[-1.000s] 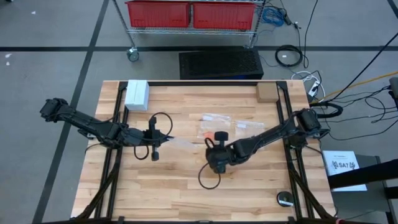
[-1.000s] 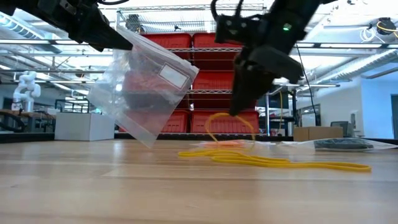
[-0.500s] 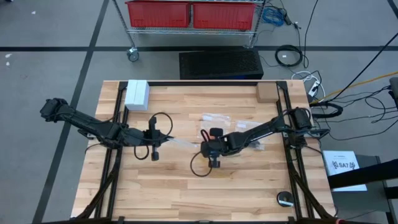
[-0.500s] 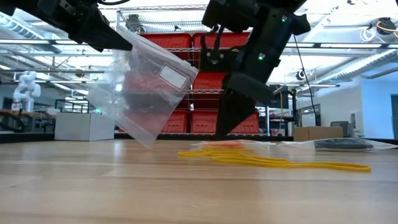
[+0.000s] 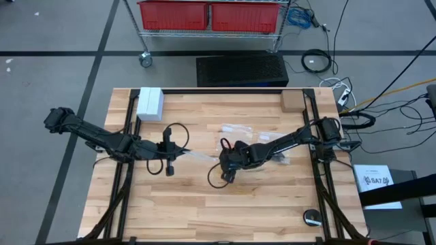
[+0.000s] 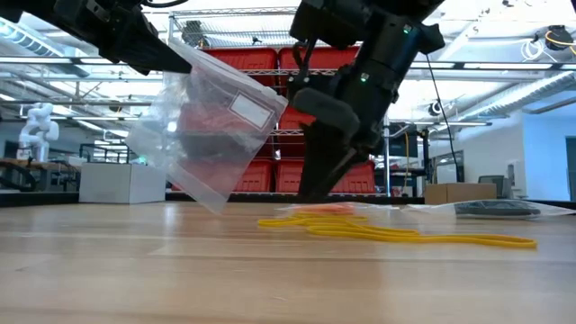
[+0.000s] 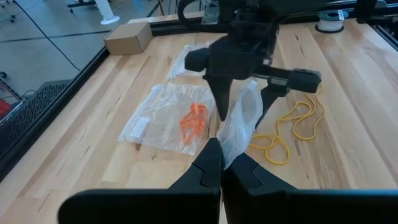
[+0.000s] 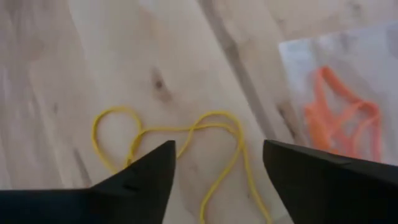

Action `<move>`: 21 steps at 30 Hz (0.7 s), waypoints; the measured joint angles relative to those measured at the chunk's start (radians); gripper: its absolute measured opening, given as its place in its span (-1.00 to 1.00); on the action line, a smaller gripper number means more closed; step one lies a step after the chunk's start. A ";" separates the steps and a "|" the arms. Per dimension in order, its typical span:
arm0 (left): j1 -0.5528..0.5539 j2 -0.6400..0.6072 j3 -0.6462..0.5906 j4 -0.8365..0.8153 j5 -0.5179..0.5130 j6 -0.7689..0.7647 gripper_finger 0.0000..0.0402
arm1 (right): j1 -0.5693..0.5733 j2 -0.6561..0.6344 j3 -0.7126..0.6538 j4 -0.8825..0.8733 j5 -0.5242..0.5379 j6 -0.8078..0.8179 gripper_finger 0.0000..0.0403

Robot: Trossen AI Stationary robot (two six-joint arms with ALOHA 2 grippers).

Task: Sort rubber bands
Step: Put the yellow rubber band into the transparent zip bag

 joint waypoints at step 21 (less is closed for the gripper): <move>0.000 0.000 0.000 -0.001 0.000 -0.001 -1.00 | 0.011 0.109 0.005 0.058 0.051 0.132 0.14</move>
